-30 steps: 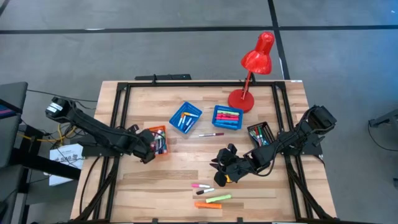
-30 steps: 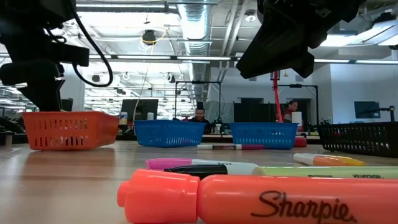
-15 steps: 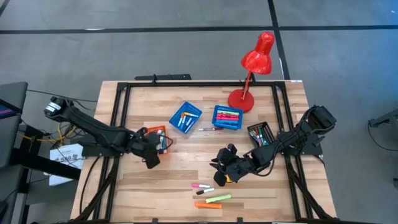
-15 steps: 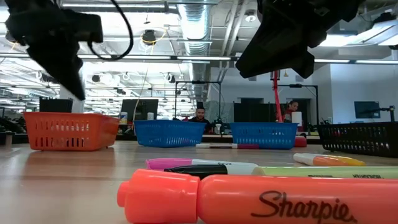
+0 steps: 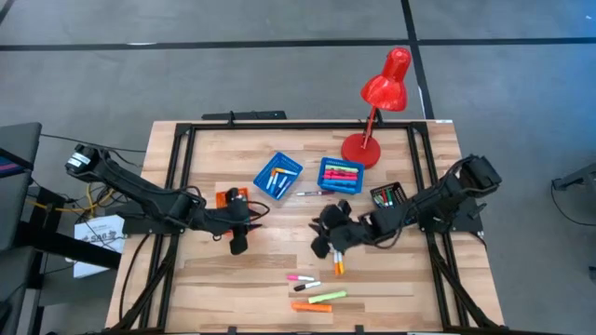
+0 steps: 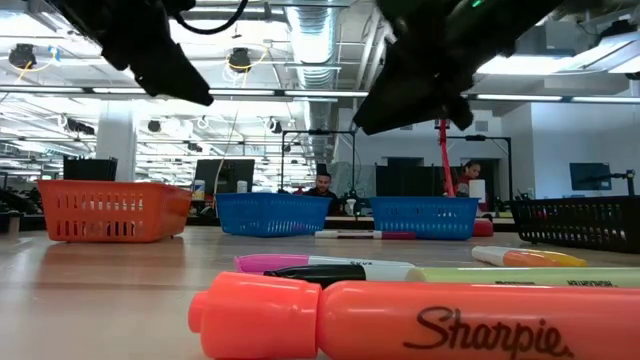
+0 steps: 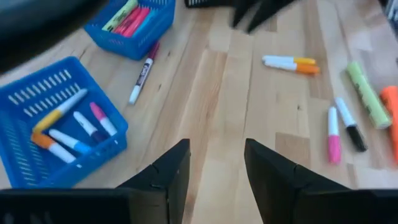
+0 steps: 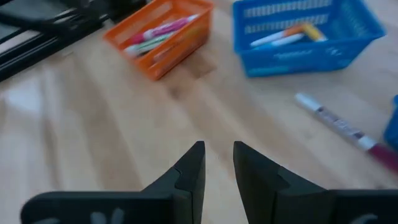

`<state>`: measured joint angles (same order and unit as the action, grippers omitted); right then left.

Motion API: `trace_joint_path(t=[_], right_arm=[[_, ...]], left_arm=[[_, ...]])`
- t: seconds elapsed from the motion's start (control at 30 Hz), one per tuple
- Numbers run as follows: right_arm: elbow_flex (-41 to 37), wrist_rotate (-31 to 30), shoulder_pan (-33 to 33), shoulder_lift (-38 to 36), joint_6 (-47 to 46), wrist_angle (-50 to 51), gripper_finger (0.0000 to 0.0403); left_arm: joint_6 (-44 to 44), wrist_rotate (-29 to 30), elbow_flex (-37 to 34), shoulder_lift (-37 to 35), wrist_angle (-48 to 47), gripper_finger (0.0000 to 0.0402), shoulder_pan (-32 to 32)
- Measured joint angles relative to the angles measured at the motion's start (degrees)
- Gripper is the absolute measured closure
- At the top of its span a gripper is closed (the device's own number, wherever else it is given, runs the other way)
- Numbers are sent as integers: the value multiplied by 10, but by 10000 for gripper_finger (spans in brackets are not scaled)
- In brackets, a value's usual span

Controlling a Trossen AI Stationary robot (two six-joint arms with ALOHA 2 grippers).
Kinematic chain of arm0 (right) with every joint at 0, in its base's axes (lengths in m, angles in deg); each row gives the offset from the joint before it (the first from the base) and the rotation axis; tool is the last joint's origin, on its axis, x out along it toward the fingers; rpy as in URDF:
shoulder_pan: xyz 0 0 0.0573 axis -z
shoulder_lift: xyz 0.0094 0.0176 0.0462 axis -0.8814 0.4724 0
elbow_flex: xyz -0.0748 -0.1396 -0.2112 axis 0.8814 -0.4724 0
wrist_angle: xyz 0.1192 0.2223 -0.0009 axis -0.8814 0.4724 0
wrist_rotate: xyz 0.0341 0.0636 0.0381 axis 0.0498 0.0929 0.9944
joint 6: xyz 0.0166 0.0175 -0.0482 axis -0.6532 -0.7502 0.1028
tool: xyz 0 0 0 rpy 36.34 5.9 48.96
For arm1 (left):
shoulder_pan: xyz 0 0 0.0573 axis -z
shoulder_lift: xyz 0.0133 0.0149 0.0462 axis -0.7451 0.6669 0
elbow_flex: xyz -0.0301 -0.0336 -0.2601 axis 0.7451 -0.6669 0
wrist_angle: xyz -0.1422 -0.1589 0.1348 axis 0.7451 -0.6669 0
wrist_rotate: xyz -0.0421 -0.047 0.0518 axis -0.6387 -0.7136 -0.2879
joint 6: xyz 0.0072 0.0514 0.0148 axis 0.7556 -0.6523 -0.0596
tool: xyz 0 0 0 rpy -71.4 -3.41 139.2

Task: Pick & Place Markers
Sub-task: Put the small violet marker pen into the black bin

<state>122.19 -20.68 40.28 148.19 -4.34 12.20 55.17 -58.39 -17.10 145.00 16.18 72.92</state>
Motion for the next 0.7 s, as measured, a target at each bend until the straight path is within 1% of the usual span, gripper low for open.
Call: trace_joint_path(t=[0.13, 0.27, 0.37, 0.53, 0.7], right_arm=[[0, 3, 39, 0, 21, 0, 327], [0, 38, 77, 0, 90, 26, 327], [0, 64, 99, 0, 93, 57, 327], [0, 67, 108, 9, 98, 59, 317], [0, 66, 107, 34, 143, 53, 287]], left_arm=[[-34, 1, -10, 0, 14, 252, 0], [-36, 13, -22, 0, 16, 252, -1], [-35, 15, -27, 0, 19, 252, -4], [-35, 15, -28, 0, 23, 252, -4], [-32, 15, -28, 0, 28, 252, -4]])
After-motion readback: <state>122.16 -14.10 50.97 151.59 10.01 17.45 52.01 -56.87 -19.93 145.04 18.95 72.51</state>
